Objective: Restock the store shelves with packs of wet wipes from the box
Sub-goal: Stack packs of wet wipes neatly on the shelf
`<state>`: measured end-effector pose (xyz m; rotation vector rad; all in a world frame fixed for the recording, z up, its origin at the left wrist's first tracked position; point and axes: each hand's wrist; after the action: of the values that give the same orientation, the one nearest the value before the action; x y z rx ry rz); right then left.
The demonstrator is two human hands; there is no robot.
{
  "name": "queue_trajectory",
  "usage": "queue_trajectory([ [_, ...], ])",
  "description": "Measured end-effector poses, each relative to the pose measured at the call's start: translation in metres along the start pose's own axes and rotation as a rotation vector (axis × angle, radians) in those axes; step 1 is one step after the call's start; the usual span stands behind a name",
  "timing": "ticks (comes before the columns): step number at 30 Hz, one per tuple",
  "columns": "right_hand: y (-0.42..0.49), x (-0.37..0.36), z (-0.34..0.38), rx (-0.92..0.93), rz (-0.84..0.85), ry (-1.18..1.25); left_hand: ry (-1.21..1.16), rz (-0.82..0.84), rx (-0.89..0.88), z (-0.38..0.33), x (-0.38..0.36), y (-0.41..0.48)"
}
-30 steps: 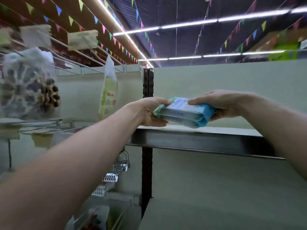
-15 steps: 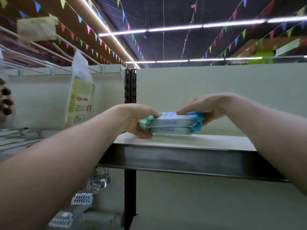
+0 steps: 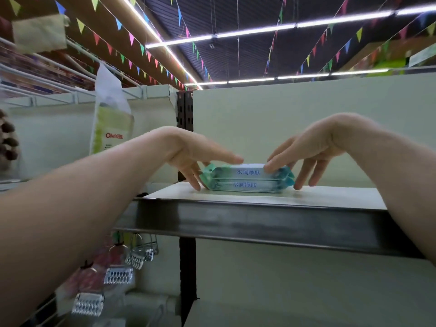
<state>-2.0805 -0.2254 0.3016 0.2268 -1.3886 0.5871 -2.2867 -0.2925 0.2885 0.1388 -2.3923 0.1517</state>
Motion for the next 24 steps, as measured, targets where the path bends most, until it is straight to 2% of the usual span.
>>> queue_trajectory([
  [2, 0.001, -0.003, 0.003, 0.037, -0.072, -0.056, 0.016, 0.037, -0.046, 0.003, -0.001, -0.001],
  [5, 0.008, -0.006, 0.007, 0.087, -0.154, -0.056, 0.001, 0.002, -0.102, 0.007, -0.003, 0.002],
  [10, 0.011, -0.009, 0.011, 0.122, -0.045, 0.012, 0.04, 0.015, -0.118, 0.009, -0.004, 0.003],
  [16, 0.037, -0.016, 0.024, 0.112, -0.187, -0.191, 0.305, -0.148, -0.122, 0.013, -0.002, 0.027],
  [24, 0.07, -0.015, 0.033, 0.167, -0.289, -0.424, 0.459, -0.17, -0.033, 0.021, 0.012, 0.058],
])
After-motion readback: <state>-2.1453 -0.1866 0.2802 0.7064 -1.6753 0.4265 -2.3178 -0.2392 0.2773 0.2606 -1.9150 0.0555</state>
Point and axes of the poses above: each hand's wrist, its own y-axis towards the middle knuckle, its own x-axis out of the back of the hand, z = x × y, and after that the axes turned 11 degrees about -y, right-handed
